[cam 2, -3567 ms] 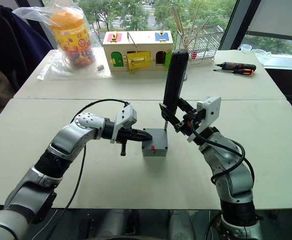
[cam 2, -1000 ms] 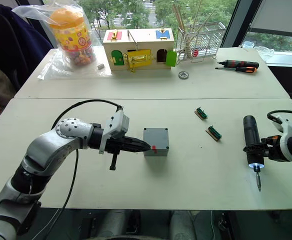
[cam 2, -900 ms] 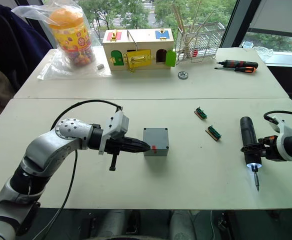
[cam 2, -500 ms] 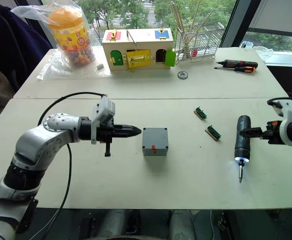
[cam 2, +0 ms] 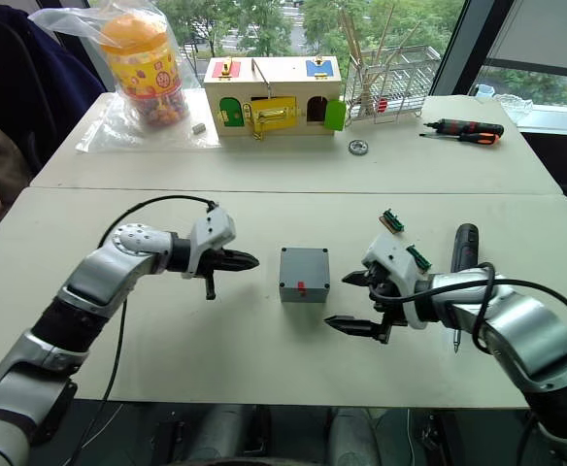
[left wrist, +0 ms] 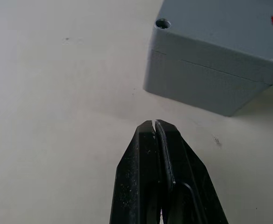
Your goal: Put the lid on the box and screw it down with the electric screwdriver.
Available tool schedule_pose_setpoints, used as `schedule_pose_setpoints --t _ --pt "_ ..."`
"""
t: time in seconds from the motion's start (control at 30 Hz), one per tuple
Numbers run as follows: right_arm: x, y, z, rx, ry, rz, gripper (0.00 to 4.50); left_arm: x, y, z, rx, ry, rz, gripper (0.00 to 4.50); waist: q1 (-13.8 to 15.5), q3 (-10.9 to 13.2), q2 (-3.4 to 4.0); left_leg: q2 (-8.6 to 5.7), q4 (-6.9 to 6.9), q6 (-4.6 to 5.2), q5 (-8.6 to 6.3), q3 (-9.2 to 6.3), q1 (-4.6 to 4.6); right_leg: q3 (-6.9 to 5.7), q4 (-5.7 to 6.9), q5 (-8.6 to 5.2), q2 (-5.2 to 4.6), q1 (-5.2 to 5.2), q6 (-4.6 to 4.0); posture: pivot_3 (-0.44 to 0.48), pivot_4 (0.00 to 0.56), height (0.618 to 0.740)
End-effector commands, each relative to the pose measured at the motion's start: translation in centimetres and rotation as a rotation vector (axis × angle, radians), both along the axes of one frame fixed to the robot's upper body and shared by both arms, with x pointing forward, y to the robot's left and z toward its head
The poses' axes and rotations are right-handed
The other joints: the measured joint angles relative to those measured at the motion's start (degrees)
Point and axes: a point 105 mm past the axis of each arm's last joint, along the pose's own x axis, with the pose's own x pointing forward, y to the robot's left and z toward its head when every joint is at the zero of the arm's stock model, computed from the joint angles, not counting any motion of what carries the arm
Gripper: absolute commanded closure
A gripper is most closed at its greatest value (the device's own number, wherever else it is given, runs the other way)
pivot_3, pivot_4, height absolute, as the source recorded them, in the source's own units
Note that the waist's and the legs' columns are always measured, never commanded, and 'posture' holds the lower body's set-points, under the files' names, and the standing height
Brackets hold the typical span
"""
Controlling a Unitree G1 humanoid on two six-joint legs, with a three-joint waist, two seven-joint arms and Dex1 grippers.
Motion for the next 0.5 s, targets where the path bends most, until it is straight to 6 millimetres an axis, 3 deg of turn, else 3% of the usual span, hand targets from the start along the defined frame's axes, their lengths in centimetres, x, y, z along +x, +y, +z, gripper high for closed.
schedule_pose_setpoints --t 0.03,0.27,0.5 --pt "0.7 0.6 0.2 0.01 -0.048 -0.004 0.03 0.5 -1.1 0.9 0.01 -0.069 -0.051 4.5 -0.2 0.0 -0.02 0.01 -0.03 0.0 0.0 0.0 -0.01 0.0 0.02 0.0 0.02 -0.02 0.0 0.0 0.15 0.706" --pt "-0.7 2.7 0.7 0.079 -0.003 0.068 0.03 0.8 -3.9 0.8 -0.036 -0.063 -0.118 4.5 -0.2 0.0 -0.02 0.01 -0.04 0.01 0.0 0.0 -0.01 -0.02 0.02 0.0 0.03 0.0 0.0 0.0 0.15 0.706" --pt "-1.5 3.1 1.1 0.063 -0.002 0.077 0.03 2.6 -4.0 0.5 0.008 -0.119 -0.081 4.5 -0.2 0.0 -0.03 0.01 -0.04 0.03 -0.01 -0.03 -0.01 -0.02 0.03 0.0 0.01 -0.01 0.0 0.0 0.15 0.706"
